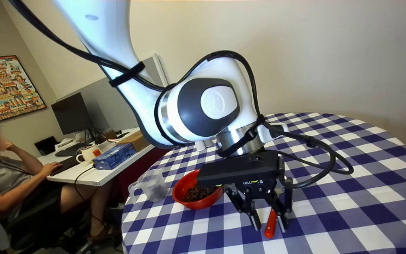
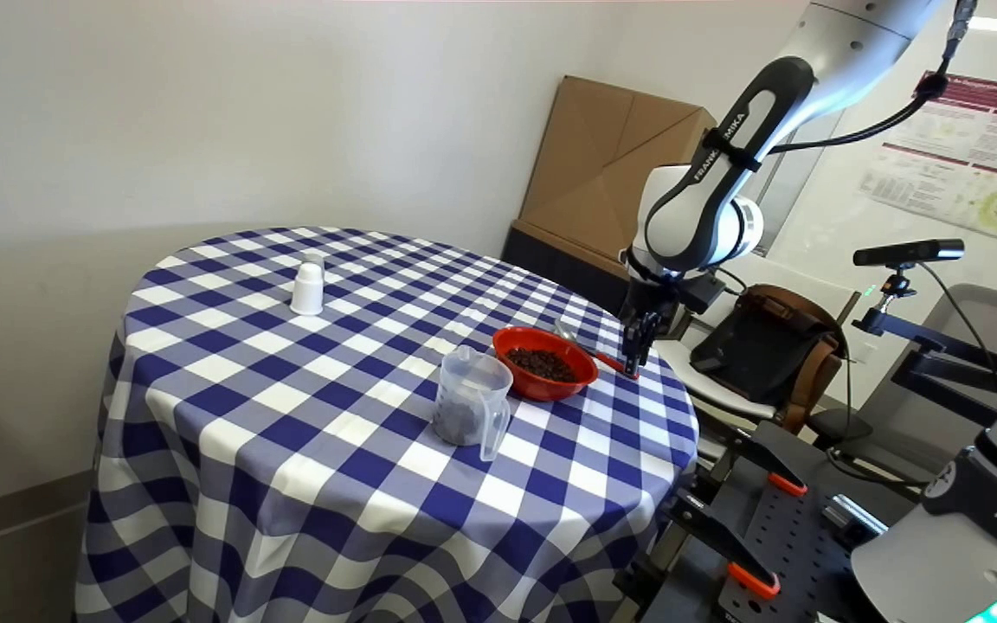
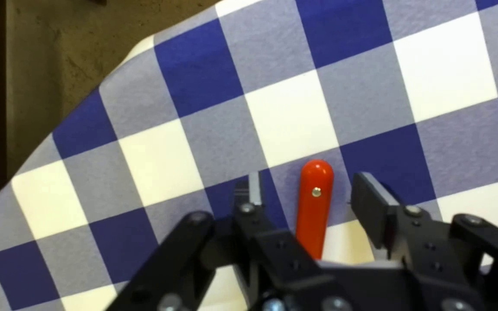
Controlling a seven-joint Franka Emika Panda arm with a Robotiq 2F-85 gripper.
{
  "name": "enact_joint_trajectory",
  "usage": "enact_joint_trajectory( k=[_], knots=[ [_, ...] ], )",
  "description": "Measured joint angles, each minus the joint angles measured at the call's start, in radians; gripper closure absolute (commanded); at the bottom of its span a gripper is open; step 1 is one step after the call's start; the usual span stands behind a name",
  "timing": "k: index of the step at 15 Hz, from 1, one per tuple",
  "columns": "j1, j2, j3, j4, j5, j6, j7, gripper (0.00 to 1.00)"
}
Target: Pick up the spoon and scoop some of the contents in the bowl and put them in the jar
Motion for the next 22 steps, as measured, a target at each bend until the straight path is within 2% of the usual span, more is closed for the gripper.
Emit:
enact_joint_trajectory(
  k=[3,5,13,19,20,22],
  knots=[
    [0.003,0.008,0.0,0.001,0.0,0.003,0.0,0.99],
    [0.004,0.009,-0.001,0.002,0.0,0.005,0.0,0.95],
    [0.004,0.009,0.002,0.004,0.001,0.007,0.0,0.95],
    [-0.024,-0.021,0.06,0.008,0.046,0.004,-0.018,0.95],
    [-0.028,-0.027,0.067,0.008,0.055,0.004,-0.026,1.0],
    [-0.03,-0.032,0.072,0.009,0.06,0.0,-0.037,1.0]
  ],
)
